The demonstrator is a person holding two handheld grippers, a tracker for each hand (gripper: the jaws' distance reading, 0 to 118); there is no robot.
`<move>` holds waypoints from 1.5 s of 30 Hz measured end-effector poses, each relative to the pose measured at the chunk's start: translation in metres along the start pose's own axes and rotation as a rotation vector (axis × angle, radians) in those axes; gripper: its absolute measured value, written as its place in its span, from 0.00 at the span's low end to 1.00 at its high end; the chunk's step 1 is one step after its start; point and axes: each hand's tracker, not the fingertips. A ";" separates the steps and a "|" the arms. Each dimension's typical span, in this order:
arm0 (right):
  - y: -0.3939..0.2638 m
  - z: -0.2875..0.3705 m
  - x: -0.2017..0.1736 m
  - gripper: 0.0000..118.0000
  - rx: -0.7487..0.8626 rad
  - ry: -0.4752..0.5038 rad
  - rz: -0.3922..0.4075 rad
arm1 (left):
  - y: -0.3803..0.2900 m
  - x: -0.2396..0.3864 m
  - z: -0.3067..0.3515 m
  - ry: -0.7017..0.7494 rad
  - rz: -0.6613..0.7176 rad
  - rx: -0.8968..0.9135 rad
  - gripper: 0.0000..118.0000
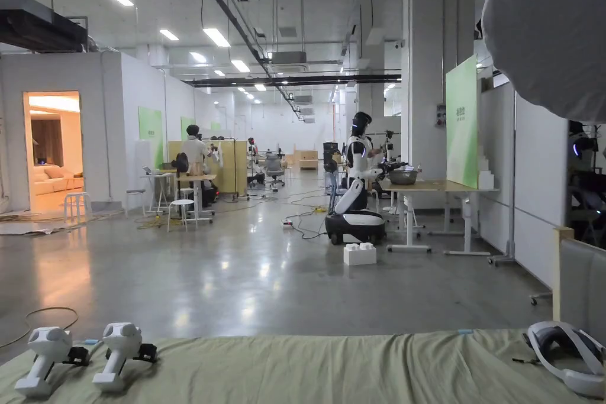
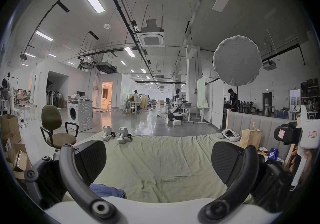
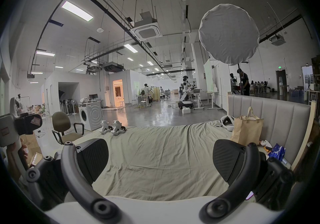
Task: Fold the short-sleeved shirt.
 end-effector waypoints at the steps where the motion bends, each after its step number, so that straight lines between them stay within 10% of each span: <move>1: 0.000 0.000 0.000 1.00 0.001 0.000 0.000 | -0.001 -0.001 0.000 0.001 0.002 0.000 1.00; 10: 0.002 0.002 0.002 1.00 0.008 -0.002 0.001 | 0.002 -0.001 -0.005 -0.001 0.031 -0.028 1.00; 22: -0.005 -0.006 0.008 1.00 -0.032 0.088 -0.059 | 0.037 0.006 -0.023 -0.189 0.437 -0.278 1.00; 45: -0.008 -0.005 0.012 1.00 -0.054 0.094 -0.118 | 0.046 0.029 -0.025 -0.118 0.276 -0.288 1.00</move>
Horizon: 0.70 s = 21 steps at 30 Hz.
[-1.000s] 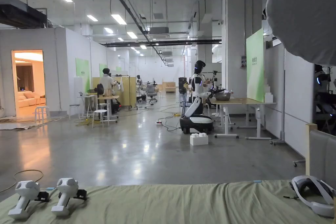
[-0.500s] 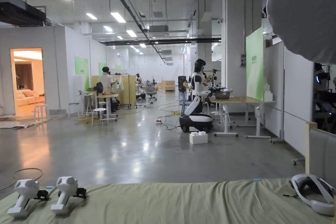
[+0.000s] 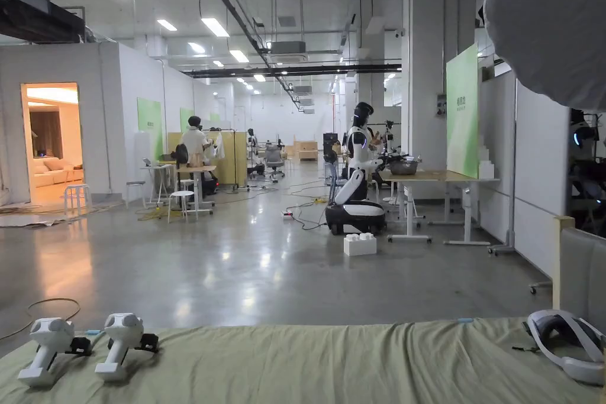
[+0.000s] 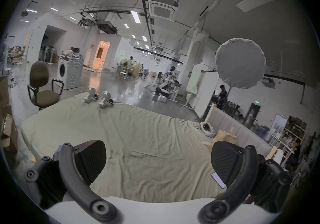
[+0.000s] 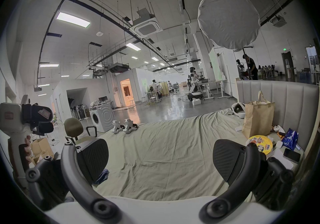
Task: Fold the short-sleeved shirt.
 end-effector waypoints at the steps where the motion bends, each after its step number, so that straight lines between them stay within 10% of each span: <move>1: 0.001 0.000 -0.002 1.00 0.001 0.004 0.005 | 0.000 -0.003 0.001 -0.060 0.016 0.001 1.00; 21: 0.010 0.004 -0.023 1.00 0.023 0.018 0.116 | -0.011 -0.044 0.023 -0.179 0.091 0.210 1.00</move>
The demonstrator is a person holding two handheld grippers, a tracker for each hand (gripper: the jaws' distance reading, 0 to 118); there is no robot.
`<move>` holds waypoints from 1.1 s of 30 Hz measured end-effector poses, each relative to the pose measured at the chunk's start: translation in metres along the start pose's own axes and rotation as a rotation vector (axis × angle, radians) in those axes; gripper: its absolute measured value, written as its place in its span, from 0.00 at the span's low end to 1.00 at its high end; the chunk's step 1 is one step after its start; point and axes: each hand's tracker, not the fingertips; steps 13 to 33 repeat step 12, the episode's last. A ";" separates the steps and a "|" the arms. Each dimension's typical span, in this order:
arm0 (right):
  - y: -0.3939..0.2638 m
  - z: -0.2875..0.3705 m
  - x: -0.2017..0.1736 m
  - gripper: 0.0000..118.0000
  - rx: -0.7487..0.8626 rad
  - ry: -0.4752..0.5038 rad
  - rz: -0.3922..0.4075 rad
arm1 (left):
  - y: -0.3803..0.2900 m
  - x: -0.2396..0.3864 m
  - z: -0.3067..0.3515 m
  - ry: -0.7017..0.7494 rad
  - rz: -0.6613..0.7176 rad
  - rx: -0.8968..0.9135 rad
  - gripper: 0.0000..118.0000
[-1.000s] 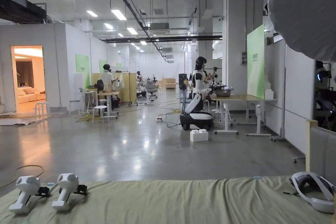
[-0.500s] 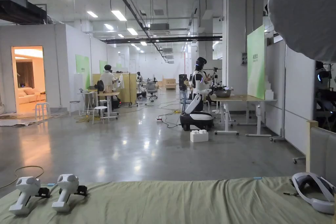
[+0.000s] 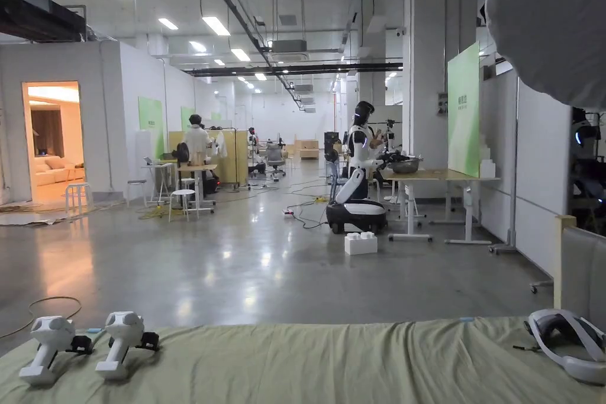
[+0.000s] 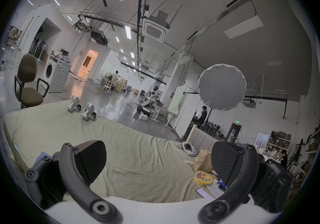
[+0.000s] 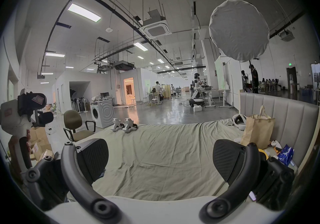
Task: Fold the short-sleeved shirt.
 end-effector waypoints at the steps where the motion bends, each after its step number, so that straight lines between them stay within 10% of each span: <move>1: 0.000 0.000 -0.001 1.00 0.000 -0.001 0.006 | 0.000 0.000 0.000 0.010 -0.004 -0.002 1.00; 33: 0.000 0.000 0.001 1.00 -0.003 -0.003 -0.005 | 0.000 -0.006 0.003 0.005 0.013 0.019 1.00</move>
